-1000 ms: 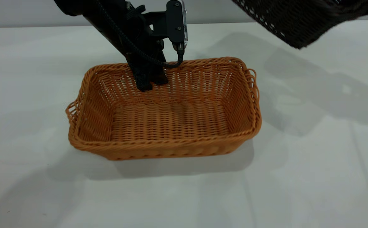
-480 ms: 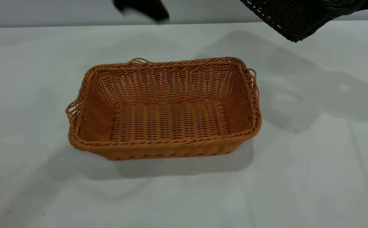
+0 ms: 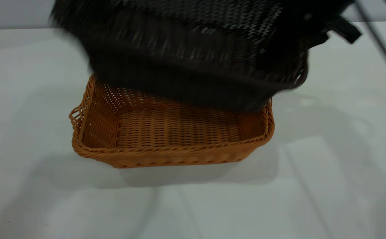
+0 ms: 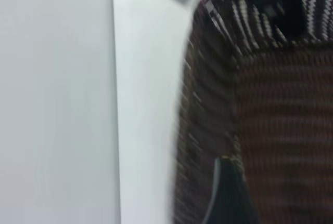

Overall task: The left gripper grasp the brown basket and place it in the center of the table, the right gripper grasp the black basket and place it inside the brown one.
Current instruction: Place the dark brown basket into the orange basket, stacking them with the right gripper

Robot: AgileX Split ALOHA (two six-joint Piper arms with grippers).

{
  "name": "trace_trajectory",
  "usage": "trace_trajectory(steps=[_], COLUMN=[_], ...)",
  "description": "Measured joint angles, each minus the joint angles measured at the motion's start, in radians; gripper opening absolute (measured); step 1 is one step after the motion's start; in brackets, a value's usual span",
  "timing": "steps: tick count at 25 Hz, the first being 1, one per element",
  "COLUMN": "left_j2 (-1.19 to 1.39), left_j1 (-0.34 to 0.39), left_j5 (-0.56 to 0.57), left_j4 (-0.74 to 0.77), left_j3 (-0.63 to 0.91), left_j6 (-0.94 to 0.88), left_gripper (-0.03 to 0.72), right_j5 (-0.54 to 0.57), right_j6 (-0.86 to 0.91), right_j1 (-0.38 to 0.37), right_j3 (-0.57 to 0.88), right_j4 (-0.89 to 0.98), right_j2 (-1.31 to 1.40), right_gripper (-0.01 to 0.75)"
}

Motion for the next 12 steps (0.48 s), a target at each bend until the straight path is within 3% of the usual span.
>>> trace_trajectory(steps=[4,12], left_j2=[-0.005,-0.005], left_j1=[0.000,0.000], left_j5=[0.023,0.044], left_j4=[0.002,0.004], left_j3=[0.005,0.006], left_j6=[-0.006,-0.031], left_gripper=[0.446,0.446], right_j5=[-0.006,-0.042], right_j6=[0.092,0.144], right_j1=[0.069,0.075], right_j3=[-0.063,-0.101], right_j4=[-0.118,-0.176], right_j2=[0.073,0.162], right_gripper=[0.092,0.098])
